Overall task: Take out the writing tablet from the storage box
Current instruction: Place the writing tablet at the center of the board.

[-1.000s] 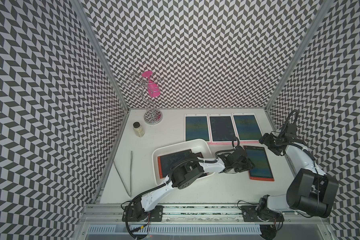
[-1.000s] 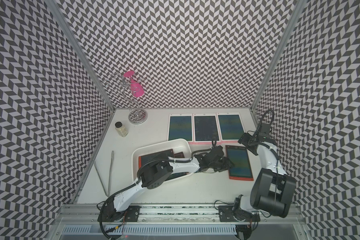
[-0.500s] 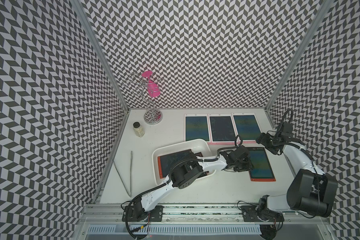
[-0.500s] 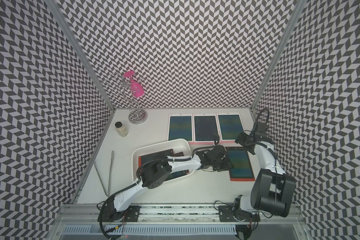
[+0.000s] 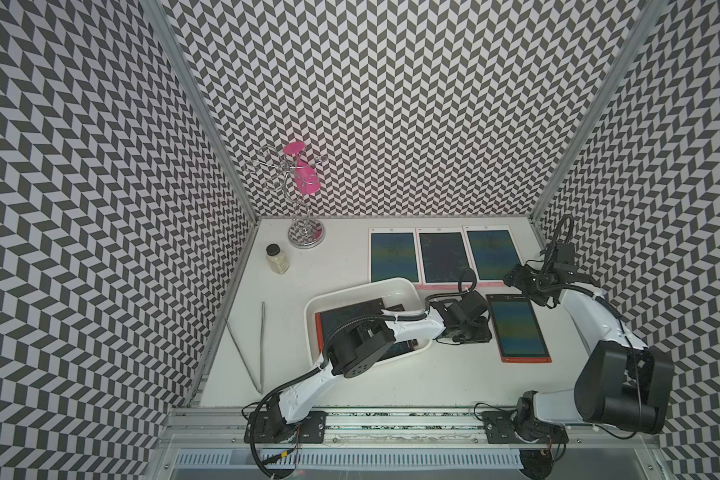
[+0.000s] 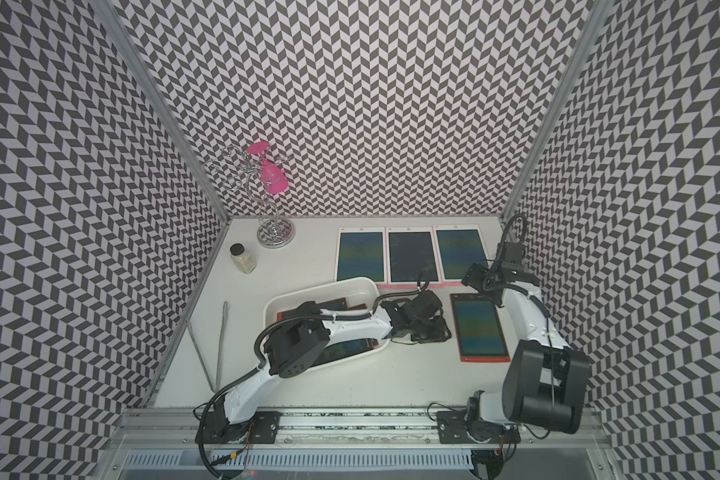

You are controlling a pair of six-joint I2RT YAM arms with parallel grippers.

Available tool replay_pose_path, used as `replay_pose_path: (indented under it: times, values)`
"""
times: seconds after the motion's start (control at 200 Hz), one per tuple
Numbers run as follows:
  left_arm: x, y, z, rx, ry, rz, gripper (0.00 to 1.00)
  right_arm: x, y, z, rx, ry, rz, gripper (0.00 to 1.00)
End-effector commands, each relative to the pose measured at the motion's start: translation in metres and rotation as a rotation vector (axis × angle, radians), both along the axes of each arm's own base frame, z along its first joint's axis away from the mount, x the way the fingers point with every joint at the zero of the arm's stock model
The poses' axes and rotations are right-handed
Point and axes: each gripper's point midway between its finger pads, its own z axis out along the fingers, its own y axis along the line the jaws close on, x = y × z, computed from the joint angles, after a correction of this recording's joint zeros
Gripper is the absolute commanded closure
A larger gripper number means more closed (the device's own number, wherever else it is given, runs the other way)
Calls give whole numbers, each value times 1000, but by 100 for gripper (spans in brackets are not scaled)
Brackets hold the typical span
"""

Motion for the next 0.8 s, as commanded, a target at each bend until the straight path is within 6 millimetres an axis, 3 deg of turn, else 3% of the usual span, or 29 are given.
replay_pose_path:
  times: [0.0,0.23,0.34,0.536,0.796]
  values:
    - [8,19,38,29,-126,1,54,13,11,29,-15,-99,51,17]
    - [-10,48,127,-94,-340,6,53,8,49,40,-35,-130,179,18]
    - [-17,78,141,-79,-401,32,52,1,77,46,3,-150,256,20]
    - [-3,181,140,29,-458,211,48,-15,147,74,82,-235,421,23]
    - [27,321,161,56,-466,513,43,-24,244,74,142,-217,595,26]
